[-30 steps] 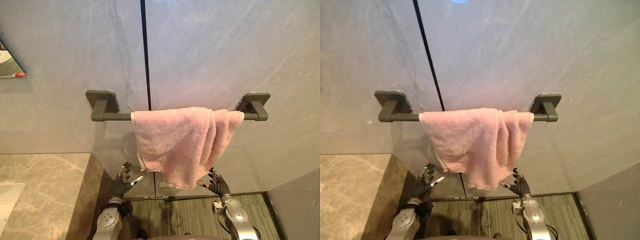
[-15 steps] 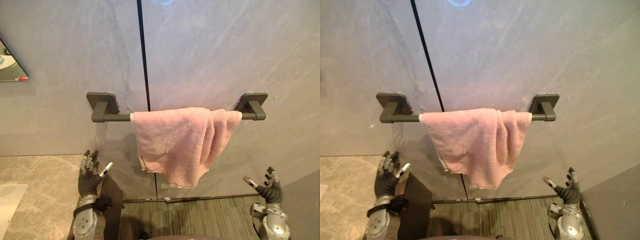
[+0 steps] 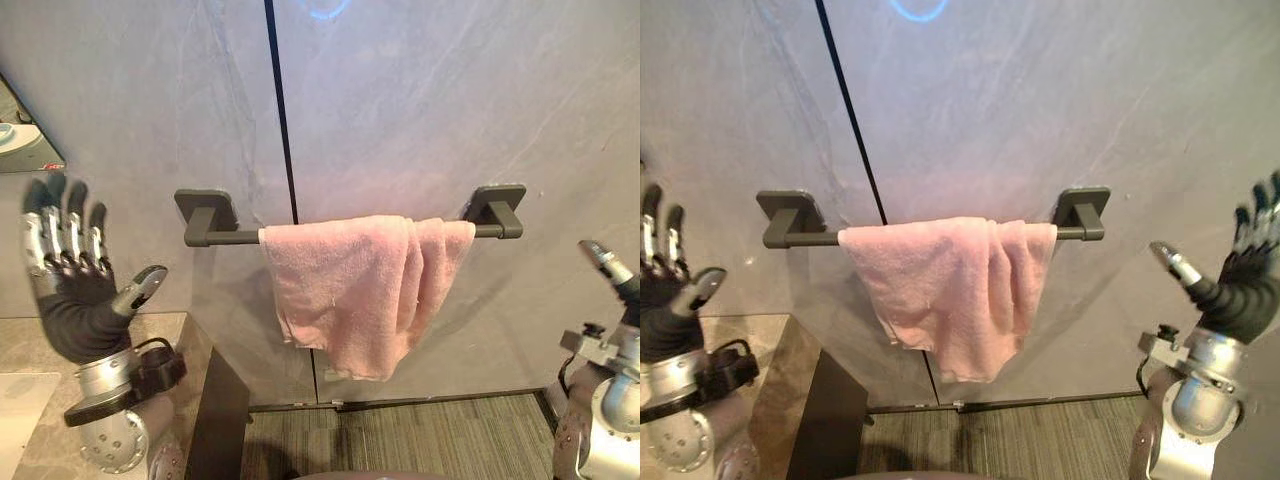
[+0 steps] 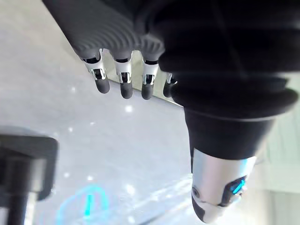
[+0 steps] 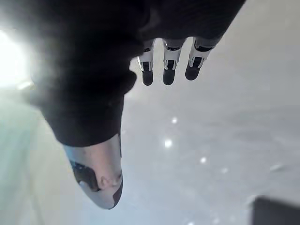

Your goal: Organize washtable

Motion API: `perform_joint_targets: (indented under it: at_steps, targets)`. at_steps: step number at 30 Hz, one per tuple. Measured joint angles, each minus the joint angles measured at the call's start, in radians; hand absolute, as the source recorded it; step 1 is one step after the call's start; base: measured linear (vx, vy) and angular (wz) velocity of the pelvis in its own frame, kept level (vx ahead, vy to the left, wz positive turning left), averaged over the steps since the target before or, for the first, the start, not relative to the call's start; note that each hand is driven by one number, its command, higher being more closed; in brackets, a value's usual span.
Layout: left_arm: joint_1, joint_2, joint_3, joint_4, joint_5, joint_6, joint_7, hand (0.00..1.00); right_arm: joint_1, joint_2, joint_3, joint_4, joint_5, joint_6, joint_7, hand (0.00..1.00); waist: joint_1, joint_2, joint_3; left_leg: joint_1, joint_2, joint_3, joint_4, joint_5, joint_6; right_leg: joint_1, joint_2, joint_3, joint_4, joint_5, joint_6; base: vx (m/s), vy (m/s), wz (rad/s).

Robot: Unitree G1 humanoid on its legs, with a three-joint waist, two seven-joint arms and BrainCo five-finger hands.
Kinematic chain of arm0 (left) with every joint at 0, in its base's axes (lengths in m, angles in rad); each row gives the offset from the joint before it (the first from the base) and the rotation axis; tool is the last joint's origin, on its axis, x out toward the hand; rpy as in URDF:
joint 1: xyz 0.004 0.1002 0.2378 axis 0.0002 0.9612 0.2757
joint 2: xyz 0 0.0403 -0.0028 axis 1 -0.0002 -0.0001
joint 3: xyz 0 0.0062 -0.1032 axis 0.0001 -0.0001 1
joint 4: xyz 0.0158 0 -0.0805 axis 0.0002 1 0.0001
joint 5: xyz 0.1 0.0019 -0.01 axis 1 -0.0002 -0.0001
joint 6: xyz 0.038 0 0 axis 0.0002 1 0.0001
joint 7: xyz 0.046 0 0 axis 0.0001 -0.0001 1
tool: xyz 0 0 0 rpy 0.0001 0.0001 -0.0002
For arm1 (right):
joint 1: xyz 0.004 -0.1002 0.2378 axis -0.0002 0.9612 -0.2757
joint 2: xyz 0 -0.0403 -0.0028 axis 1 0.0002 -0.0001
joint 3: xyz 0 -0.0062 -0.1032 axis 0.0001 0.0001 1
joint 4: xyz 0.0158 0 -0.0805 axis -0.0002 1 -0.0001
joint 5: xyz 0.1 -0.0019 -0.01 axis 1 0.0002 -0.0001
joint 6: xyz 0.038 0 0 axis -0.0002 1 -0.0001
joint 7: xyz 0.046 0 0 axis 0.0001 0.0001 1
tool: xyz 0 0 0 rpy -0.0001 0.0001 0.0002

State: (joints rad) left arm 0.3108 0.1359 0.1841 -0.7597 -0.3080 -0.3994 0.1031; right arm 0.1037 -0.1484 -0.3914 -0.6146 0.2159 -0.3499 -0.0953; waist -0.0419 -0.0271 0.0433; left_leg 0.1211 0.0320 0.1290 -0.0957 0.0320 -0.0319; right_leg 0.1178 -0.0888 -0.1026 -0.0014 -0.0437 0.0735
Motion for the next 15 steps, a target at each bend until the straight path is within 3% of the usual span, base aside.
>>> perform_joint_targets:
  at_steps: [2,5,7,10,15]
  targets:
    - [-0.035,0.011,-0.055,-0.018,-0.042,-0.004,-0.026,0.00,-0.017,-0.020,0.068,-0.006,0.055,-0.019,0.035,0.00,0.003,-0.005,-0.005,0.003,0.000,-0.001,0.000,0.000,0.000,0.001,0.000,0.000,0.001,0.000,0.000,-0.04,-0.015,0.02]
    - [-0.080,0.046,-0.229,-0.029,-0.169,-0.019,-0.106,0.00,-0.053,-0.051,0.250,-0.022,0.161,-0.032,0.128,0.00,0.002,-0.004,-0.009,0.009,0.000,0.001,-0.001,0.000,0.000,0.001,0.000,0.004,0.010,-0.001,0.000,-0.06,-0.010,-0.04]
    - [-0.110,0.085,-0.410,-0.018,-0.252,-0.011,-0.166,0.00,-0.081,-0.089,0.411,-0.026,0.228,-0.034,0.191,0.00,0.002,0.000,-0.015,0.016,0.000,0.009,-0.001,0.000,0.000,0.000,0.000,0.014,0.017,-0.001,0.001,-0.05,-0.001,-0.10]
    - [-0.158,0.136,-0.570,0.054,-0.378,0.032,-0.268,0.00,-0.098,-0.150,0.547,-0.026,0.319,-0.015,0.282,0.00,0.002,0.004,-0.027,0.022,-0.001,0.011,-0.001,0.001,0.001,0.001,0.000,0.018,0.022,-0.001,0.001,-0.04,-0.004,-0.04]
    - [-0.182,0.230,-0.694,0.148,-0.472,0.104,-0.350,0.00,-0.104,-0.265,0.616,-0.026,0.396,0.025,0.357,0.00,-0.003,0.006,-0.027,0.028,0.000,0.015,-0.004,0.001,0.001,0.002,0.000,0.022,0.030,-0.001,0.001,-0.04,-0.010,-0.03]
